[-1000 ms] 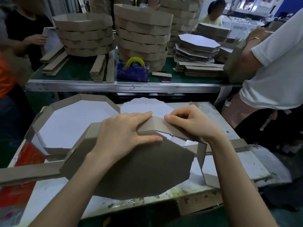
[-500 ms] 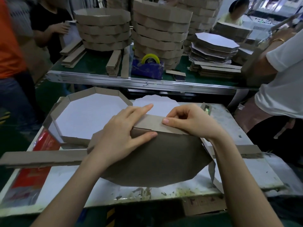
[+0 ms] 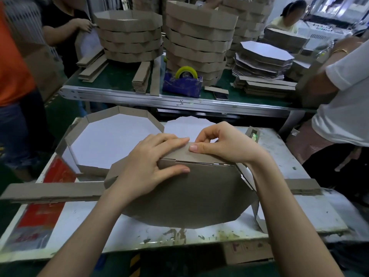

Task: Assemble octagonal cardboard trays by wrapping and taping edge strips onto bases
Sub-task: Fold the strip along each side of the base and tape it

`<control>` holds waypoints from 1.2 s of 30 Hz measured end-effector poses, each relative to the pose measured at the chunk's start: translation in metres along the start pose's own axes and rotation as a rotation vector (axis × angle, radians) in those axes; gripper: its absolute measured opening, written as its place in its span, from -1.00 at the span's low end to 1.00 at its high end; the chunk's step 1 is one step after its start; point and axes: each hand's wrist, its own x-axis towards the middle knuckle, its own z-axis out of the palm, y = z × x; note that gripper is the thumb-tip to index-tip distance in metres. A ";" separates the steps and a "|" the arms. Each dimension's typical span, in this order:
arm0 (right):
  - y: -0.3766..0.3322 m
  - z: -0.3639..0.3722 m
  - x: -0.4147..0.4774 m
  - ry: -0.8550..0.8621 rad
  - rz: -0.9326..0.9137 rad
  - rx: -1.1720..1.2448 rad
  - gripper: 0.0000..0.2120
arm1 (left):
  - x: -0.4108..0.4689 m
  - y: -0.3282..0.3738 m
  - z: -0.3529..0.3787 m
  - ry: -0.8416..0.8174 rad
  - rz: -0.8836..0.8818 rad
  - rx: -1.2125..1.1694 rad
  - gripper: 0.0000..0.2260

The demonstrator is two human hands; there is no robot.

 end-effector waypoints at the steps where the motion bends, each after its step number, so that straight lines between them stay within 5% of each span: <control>1: 0.000 0.001 0.001 -0.001 -0.001 0.002 -0.78 | -0.001 0.001 0.000 0.015 0.003 -0.011 -0.47; 36: 0.023 -0.003 -0.012 0.046 0.000 0.127 -0.70 | 0.012 0.011 0.004 0.035 0.032 0.000 -0.60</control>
